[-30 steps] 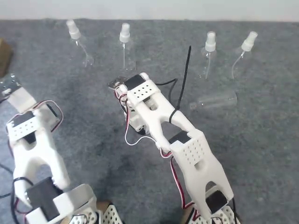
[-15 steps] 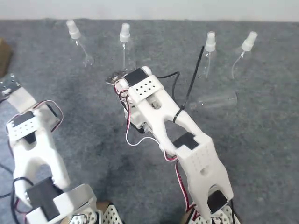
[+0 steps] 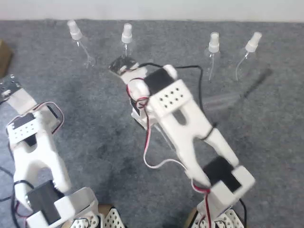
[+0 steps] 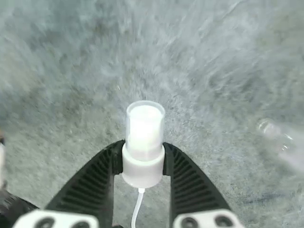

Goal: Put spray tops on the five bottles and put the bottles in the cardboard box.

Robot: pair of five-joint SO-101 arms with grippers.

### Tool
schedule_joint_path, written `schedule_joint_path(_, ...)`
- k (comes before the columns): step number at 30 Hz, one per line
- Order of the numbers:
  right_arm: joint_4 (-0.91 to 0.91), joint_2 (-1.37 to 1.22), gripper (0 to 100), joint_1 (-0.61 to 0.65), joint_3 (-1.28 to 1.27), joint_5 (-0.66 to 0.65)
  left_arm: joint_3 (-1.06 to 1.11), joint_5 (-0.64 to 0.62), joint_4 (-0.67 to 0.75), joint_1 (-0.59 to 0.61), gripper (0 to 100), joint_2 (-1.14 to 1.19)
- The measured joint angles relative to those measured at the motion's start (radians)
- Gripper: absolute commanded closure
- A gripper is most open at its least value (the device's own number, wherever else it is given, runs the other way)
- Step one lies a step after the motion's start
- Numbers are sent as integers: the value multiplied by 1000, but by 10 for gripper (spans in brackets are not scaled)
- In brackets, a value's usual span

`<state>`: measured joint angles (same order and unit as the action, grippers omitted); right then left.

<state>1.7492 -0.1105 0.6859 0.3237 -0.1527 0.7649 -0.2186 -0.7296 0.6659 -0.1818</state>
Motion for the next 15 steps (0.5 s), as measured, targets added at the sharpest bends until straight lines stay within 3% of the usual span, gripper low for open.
schedule_joint_path(9, 3, 133, 991, 0, -114, 238, 0, 0, 0, 0, 956, 0)
schedule_joint_path(15, 3, 267, 991, 0, -255, 276, 0, -3, 0, -14, 956, 0)
